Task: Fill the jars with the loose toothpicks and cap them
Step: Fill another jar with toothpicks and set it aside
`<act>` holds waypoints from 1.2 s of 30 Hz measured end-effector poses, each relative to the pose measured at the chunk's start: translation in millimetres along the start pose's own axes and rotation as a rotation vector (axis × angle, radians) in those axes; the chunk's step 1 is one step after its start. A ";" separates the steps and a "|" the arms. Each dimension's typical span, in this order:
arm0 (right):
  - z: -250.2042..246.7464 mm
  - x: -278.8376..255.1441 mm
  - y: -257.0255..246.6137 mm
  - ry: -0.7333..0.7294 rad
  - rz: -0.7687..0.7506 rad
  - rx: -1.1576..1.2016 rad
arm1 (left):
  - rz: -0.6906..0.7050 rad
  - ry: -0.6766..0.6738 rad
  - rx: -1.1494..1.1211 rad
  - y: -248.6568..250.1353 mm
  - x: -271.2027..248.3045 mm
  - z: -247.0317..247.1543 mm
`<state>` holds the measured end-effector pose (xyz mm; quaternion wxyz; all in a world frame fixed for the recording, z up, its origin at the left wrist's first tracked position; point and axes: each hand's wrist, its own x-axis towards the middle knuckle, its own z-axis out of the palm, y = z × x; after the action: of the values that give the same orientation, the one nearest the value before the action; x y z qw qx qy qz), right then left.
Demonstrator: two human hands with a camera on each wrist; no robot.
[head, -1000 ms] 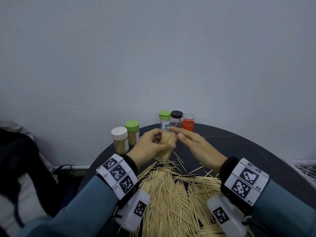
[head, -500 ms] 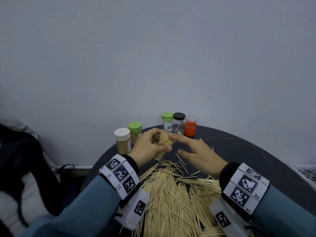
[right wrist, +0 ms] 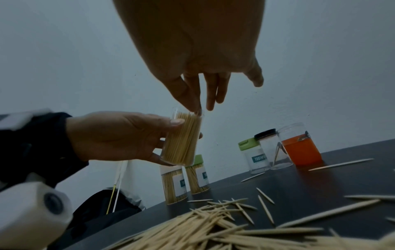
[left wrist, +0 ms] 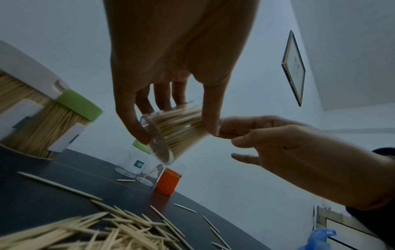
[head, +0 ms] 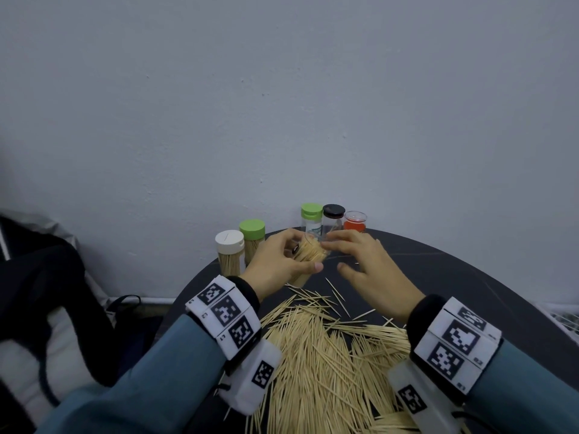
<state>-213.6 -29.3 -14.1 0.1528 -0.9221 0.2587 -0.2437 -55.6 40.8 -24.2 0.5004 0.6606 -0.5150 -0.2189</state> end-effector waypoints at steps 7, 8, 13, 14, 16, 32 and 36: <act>-19.2 -2.4 -4.9 -0.067 0.021 0.038 | -0.039 -0.029 0.008 2.1 0.5 1.1; -24.5 -2.7 -3.6 -0.049 0.037 0.073 | -0.044 -0.029 0.010 1.5 1.3 2.0; -42.2 -10.4 17.3 -0.443 0.280 -0.107 | -0.040 -0.055 0.043 1.5 4.2 9.6; -41.3 -14.5 21.8 -0.561 0.322 -0.205 | -0.039 -0.066 0.046 1.7 4.2 11.2; -35.6 -24.3 28.5 -0.699 0.358 -0.348 | -0.034 -0.079 0.043 2.5 2.8 13.7; 0.6 -38.4 20.1 -0.679 0.316 -0.504 | 0.016 -0.185 0.072 10.9 -11.9 23.3; 3.3 -39.9 15.4 -0.665 0.279 -0.612 | 0.010 -0.201 0.061 11.4 -14.3 24.6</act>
<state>-247.8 -19.4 -37.9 -0.0202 -0.9092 0.3773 0.1750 -86.0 43.3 -27.2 0.4269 0.6477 -0.5724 -0.2657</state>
